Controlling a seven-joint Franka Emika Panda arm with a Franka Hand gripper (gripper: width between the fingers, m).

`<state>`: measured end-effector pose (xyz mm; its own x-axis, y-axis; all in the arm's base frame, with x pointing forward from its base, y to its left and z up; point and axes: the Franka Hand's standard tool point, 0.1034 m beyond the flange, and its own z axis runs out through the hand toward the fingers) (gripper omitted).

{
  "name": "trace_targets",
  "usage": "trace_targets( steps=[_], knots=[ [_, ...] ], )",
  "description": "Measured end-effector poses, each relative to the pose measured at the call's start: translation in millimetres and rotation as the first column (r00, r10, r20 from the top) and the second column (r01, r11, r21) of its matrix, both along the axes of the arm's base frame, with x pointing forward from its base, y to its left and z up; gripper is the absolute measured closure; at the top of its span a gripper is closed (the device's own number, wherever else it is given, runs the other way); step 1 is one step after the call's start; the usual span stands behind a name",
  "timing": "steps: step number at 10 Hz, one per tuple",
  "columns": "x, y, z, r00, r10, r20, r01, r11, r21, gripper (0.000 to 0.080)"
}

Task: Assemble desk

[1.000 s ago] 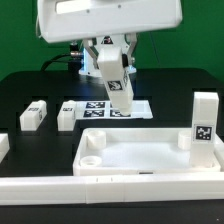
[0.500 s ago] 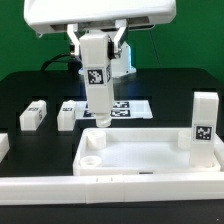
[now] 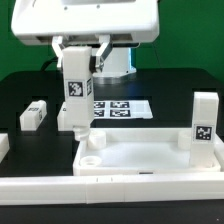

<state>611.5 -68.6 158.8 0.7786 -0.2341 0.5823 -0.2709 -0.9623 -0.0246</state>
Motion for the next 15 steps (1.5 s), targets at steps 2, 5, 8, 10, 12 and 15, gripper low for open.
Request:
trace_targets(
  steps=[2,5,8,10,12,15],
  knots=[
    [-2.3,0.0,-8.0,1.0,-0.001,-0.013,0.001,1.0,0.003,0.0511],
    [-5.8,13.1,-25.4,0.999,0.015,-0.035,-0.015,1.0,0.005,0.0511],
    [-3.6,17.6,-35.0,0.999,0.024,-0.045,-0.024,1.0,0.001,0.0511],
    [-1.4,16.0,-35.1,0.999,0.023,-0.041,-0.024,1.0,-0.002,0.0511],
    [-2.5,13.3,-37.7,0.999,0.02,-0.046,-0.02,1.0,-0.004,0.0511],
    [-4.3,13.6,-47.6,0.999,0.022,-0.05,-0.022,1.0,-0.012,0.0511]
  ],
)
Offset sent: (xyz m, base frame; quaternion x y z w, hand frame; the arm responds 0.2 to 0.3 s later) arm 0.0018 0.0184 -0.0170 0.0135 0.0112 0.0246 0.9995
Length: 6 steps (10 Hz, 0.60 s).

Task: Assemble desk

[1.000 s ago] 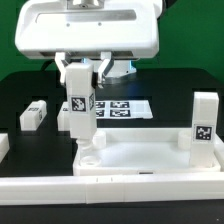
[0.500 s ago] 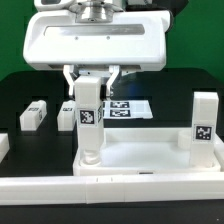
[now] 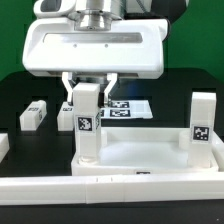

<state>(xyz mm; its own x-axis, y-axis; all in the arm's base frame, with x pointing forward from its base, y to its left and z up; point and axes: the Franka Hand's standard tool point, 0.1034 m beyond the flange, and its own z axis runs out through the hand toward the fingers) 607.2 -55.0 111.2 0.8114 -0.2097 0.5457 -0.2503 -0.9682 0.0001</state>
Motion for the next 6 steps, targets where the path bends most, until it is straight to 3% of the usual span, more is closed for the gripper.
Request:
trace_targets(
  steps=[6],
  knots=[
    [1.5,-0.7,-0.4,1.0,0.002,0.029,-0.001,1.0,-0.015,0.0509]
  ],
)
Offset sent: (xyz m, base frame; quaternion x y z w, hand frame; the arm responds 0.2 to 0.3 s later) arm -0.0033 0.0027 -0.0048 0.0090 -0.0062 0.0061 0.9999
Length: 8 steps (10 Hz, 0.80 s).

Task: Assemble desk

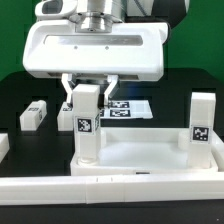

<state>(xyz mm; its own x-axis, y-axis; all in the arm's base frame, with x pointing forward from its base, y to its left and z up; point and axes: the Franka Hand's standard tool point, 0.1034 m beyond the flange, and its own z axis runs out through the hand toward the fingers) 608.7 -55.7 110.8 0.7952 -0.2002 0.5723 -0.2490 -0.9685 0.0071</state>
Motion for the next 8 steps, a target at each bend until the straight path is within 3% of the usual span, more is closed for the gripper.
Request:
trace_targets(
  steps=[2,3,8],
  knots=[
    [0.0,0.0,-0.1,1.0,0.0,0.0,0.0,1.0,0.0,0.0197],
    [0.0,0.0,-0.1,1.0,0.0,0.0,0.0,1.0,0.0,0.0164],
    [0.4,-0.1,0.4,1.0,0.0,-0.002,0.0,1.0,0.001,0.015]
  ],
)
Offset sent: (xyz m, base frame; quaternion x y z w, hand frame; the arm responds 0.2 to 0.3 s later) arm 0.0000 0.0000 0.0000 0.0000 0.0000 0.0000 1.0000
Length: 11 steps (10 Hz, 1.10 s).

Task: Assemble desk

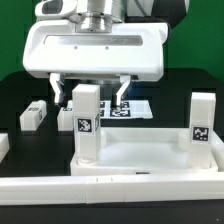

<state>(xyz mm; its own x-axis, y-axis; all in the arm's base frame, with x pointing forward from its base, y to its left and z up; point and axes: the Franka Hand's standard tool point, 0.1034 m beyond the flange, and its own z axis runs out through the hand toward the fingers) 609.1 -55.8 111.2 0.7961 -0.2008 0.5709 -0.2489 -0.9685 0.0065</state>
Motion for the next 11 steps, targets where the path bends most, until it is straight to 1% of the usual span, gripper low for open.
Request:
trace_targets(
  steps=[1,2,3,4,5,6,7,8,9,10,11],
  knots=[
    [0.7,-0.3,3.2,0.999,0.0,-0.05,0.001,1.0,0.026,0.015],
    [5.8,-2.2,10.7,0.996,-0.004,-0.086,0.008,0.999,0.053,0.015],
    [10.6,-5.7,12.4,0.997,-0.008,-0.082,0.013,0.998,0.054,0.015],
    [10.4,-3.8,7.4,0.992,-0.006,-0.13,0.016,0.997,0.074,0.015],
    [12.1,-0.1,6.7,0.973,0.005,-0.231,0.023,0.992,0.121,0.015],
    [17.6,-2.9,9.9,0.962,0.008,-0.274,0.032,0.989,0.143,0.015],
    [15.0,-0.6,8.3,0.934,0.022,-0.356,0.045,0.983,0.178,0.015],
    [14.7,1.2,9.0,0.908,0.038,-0.418,0.052,0.978,0.201,0.015],
    [14.7,-1.7,7.6,0.879,0.048,-0.474,0.065,0.974,0.218,0.015],
    [19.2,-8.3,4.1,0.891,0.034,-0.454,0.067,0.976,0.205,0.015],
    [18.2,-7.3,2.9,0.89,0.017,-0.455,0.088,0.974,0.207,0.015]
  ],
)
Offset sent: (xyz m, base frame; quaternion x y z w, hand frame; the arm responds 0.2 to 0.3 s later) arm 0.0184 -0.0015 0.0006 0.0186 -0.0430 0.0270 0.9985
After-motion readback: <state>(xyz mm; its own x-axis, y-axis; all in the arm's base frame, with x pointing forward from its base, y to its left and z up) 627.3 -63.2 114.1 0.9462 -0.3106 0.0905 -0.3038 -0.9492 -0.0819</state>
